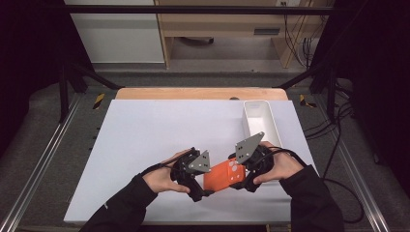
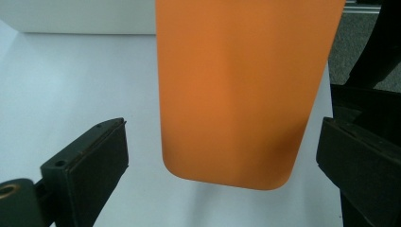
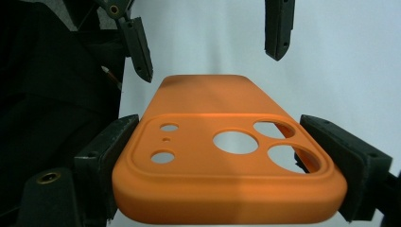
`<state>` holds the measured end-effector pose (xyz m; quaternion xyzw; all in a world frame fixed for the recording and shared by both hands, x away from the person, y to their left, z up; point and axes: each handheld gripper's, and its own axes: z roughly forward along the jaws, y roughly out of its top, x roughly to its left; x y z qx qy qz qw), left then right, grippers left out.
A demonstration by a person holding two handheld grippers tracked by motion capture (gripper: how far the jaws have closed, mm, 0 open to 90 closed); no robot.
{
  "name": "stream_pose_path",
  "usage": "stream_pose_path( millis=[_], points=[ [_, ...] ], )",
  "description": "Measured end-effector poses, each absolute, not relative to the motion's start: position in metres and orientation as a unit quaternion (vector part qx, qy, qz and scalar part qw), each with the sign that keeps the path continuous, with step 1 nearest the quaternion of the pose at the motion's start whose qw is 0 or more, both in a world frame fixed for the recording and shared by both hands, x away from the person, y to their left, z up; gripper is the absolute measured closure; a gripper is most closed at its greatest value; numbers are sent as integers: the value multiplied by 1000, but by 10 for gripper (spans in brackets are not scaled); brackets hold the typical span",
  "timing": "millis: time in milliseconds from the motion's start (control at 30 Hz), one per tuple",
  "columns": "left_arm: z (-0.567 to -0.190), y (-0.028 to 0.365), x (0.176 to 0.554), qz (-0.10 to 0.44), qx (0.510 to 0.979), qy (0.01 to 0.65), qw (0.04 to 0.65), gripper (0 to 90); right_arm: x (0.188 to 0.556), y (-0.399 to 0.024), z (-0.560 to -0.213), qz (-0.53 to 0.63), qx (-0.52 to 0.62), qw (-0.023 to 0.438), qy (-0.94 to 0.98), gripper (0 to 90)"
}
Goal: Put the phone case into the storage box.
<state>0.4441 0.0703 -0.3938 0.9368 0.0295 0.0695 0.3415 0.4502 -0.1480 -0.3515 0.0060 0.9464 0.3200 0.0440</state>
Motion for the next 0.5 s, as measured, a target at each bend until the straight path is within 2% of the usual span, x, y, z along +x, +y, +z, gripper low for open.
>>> stream_pose_path(
  millis=[500],
  points=[
    [-397,56,442,58,948,23,313,11,451,-140,-353,297,6,42,954,161]
  ],
)
